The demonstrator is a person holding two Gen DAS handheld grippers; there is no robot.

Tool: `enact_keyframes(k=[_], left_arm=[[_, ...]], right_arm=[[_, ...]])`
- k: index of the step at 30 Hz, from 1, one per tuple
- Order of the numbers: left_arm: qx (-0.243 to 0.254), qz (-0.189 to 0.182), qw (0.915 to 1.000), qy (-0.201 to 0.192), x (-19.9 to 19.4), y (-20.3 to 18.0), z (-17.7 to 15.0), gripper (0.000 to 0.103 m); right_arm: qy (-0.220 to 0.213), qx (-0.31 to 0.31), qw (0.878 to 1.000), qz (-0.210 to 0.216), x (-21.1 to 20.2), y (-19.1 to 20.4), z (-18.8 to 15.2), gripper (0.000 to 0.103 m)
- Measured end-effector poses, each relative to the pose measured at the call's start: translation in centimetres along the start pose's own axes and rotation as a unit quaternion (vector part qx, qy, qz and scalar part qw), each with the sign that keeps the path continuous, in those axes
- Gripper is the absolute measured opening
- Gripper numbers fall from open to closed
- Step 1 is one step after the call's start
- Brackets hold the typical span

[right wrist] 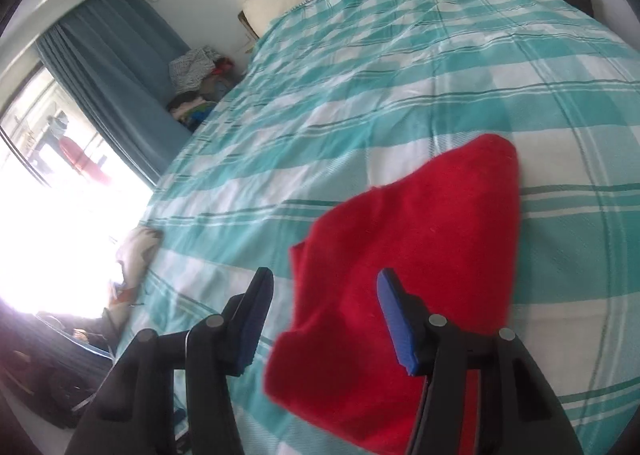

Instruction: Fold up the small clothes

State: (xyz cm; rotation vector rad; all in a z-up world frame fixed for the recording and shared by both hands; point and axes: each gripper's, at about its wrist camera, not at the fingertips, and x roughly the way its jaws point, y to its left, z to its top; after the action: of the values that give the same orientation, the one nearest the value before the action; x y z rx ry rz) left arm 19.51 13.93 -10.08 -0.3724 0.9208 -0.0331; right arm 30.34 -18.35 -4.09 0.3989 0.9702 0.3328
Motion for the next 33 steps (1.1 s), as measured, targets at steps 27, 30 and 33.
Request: enact_keyframes(k=[27,30,33], left_arm=[[0.046,0.027,0.9986,-0.005,0.3,-2.3,-1.6,0.102],[0.061,0.037,0.9974,-0.009,0.5,-3.0,-2.1,0.102],[0.086,0.045,0.9953,-0.009,0.8,-4.2,-2.9,0.102]], right_arm=[[0.054,-0.057,0.997,0.008,-2.1,-3.4,-11.5,0.03],[0.036,-0.08,0.996,0.009,-4.3,-2.4,-13.3,0.031],[-0.011,-0.122,0.991,-0.048,-7.2,-2.0,-15.6,0.057]])
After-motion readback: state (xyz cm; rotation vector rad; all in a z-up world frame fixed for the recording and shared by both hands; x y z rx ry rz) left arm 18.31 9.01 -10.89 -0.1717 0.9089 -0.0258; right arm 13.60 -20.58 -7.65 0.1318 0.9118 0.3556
